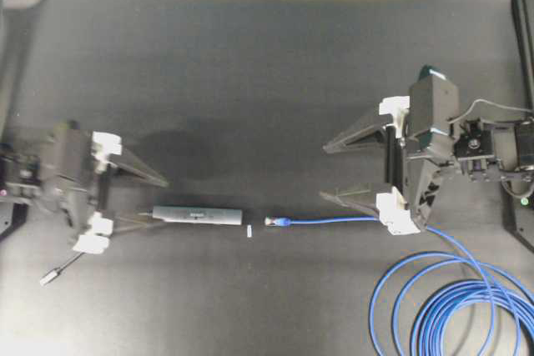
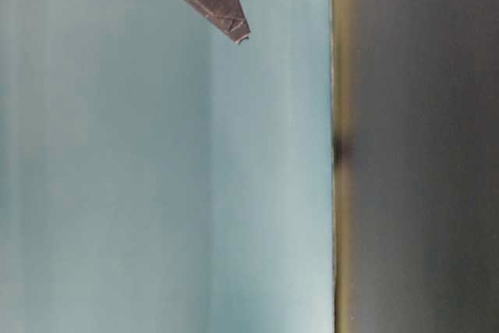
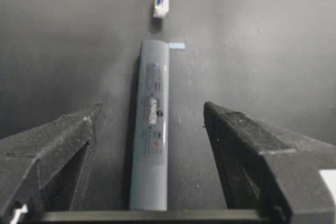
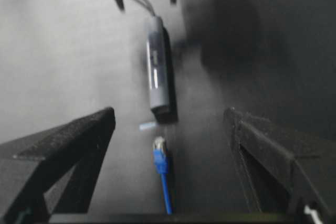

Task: Insert the LAN cable into the hub.
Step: 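Grasp the grey Anker hub with the left gripper and lift it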

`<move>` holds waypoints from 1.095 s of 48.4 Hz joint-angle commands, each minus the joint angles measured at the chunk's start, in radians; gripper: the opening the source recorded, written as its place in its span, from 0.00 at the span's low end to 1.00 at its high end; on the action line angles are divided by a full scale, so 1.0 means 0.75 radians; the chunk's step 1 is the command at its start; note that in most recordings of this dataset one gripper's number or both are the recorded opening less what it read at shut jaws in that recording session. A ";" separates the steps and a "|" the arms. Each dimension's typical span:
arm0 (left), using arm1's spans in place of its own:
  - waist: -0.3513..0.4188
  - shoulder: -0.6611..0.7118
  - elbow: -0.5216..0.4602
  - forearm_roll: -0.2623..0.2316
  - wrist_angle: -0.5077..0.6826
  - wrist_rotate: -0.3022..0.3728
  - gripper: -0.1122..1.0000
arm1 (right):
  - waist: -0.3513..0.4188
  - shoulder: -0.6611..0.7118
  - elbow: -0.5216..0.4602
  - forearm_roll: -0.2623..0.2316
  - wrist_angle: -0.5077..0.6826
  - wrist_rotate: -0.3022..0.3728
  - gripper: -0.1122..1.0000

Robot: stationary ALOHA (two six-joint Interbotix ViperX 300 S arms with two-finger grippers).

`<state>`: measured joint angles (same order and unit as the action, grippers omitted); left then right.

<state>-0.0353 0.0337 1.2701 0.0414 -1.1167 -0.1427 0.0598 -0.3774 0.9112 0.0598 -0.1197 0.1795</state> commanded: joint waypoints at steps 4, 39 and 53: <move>-0.002 0.151 -0.092 0.004 -0.074 0.000 0.76 | -0.016 0.004 -0.022 0.006 -0.006 0.029 0.82; -0.018 0.419 -0.274 0.004 0.014 0.004 0.74 | -0.018 -0.006 -0.018 0.006 0.006 0.051 0.82; -0.037 0.413 -0.284 0.004 0.057 0.045 0.37 | -0.016 -0.006 -0.002 0.004 0.004 0.049 0.82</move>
<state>-0.0522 0.3467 1.0584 0.0430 -1.0799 -0.1166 0.0476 -0.3804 0.9112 0.0614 -0.1120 0.2117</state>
